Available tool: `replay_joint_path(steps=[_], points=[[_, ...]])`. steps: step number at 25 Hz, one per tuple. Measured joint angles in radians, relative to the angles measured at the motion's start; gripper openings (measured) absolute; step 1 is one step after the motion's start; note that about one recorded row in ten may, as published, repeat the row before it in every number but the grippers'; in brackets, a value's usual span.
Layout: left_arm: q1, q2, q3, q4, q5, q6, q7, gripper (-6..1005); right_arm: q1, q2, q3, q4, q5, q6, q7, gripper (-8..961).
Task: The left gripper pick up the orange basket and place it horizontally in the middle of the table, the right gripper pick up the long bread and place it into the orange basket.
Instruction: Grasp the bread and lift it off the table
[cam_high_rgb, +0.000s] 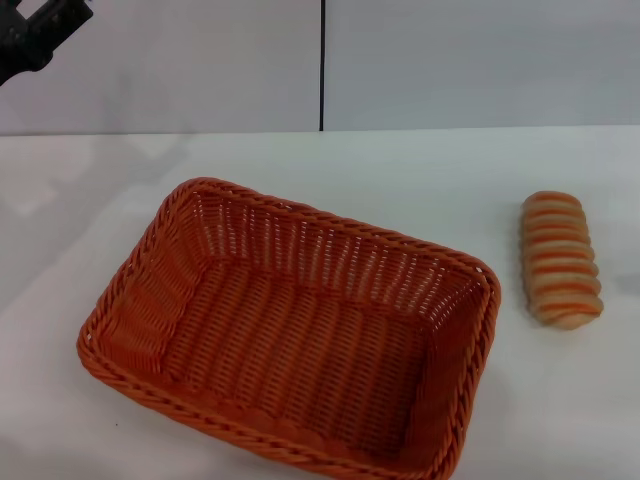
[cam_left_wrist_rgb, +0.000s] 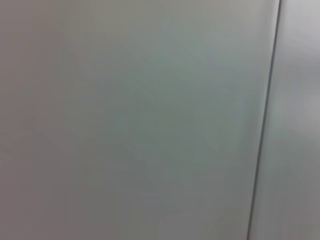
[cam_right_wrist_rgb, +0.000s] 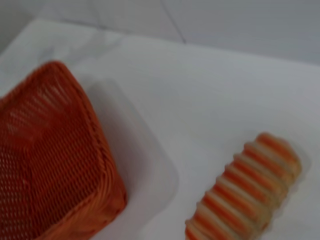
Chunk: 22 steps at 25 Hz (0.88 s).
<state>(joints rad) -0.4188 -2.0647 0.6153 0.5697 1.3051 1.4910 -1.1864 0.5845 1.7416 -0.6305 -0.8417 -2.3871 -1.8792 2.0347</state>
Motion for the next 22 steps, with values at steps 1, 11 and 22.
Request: replay_joint_path(steps=[1, 11, 22], points=[[0.001, 0.001, -0.001, -0.025, -0.02, 0.0, 0.021, 814, 0.019, 0.004, -0.033, 0.046, -0.013, 0.039, -0.002, 760], [0.002, 0.001, 0.001, -0.035, -0.023, 0.004, 0.021, 814, 0.107, 0.057, -0.097, 0.172, -0.098, 0.202, -0.025, 745], [0.008, 0.0, 0.001, -0.047, -0.02, 0.008, 0.011, 814, 0.168, 0.092, -0.204, 0.249, -0.129, 0.345, -0.008, 730]])
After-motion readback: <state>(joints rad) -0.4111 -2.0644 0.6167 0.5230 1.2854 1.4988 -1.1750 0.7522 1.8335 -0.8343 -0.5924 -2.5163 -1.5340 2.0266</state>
